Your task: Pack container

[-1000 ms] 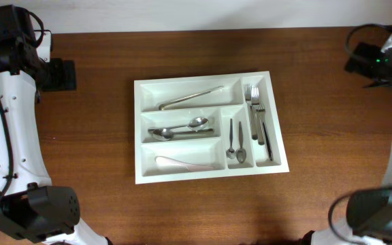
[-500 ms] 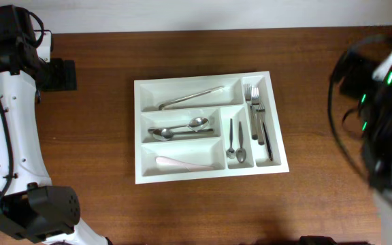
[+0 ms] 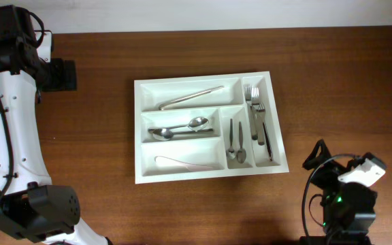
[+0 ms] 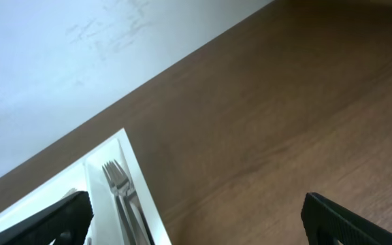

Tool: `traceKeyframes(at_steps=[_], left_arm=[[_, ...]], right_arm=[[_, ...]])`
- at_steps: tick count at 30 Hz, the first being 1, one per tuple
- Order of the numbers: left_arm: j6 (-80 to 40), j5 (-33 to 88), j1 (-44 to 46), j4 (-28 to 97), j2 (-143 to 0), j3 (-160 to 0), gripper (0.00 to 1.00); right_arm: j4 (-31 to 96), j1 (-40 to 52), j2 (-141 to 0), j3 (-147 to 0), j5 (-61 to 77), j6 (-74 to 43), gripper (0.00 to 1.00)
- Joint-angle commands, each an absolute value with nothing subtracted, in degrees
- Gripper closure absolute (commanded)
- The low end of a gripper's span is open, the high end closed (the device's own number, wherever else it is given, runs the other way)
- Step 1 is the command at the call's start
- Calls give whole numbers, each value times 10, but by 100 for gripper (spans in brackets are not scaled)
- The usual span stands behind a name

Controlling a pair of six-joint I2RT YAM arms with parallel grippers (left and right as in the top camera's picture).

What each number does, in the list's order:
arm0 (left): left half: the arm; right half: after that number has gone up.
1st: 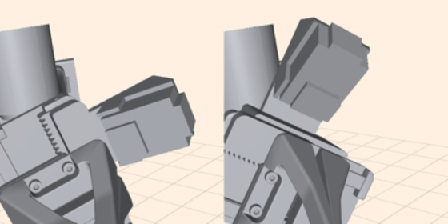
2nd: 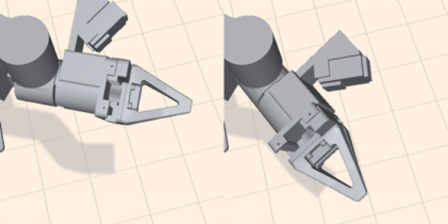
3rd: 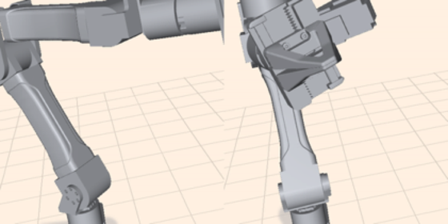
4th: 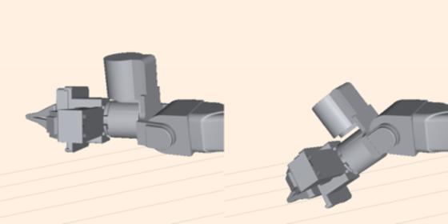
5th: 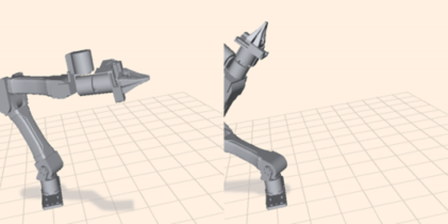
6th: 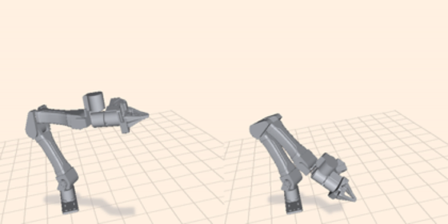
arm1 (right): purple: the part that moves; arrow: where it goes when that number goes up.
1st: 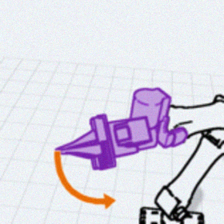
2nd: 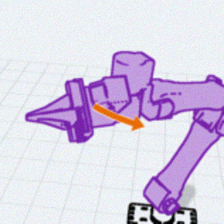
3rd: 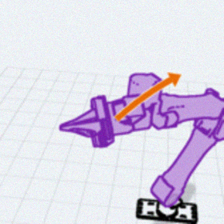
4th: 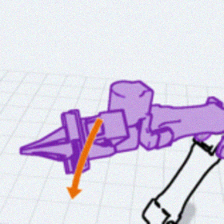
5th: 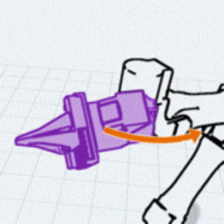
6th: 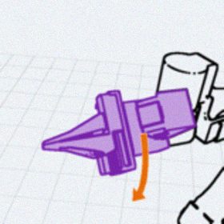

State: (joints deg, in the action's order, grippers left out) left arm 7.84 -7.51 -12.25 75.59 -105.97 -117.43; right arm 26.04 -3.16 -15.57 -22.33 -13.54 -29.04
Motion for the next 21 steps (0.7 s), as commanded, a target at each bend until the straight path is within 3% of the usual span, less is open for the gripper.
traceKeyframes(at_steps=[1, 21], left_arm=[[71, -73, -125, 755, -1066, -1172, 1], [71, -73, -125, 755, -1066, -1172, 1]], right_arm=[[255, -26, -99, -181, -121, -307, 1], [246, -26, -38, -93, -66, -307, 1]])
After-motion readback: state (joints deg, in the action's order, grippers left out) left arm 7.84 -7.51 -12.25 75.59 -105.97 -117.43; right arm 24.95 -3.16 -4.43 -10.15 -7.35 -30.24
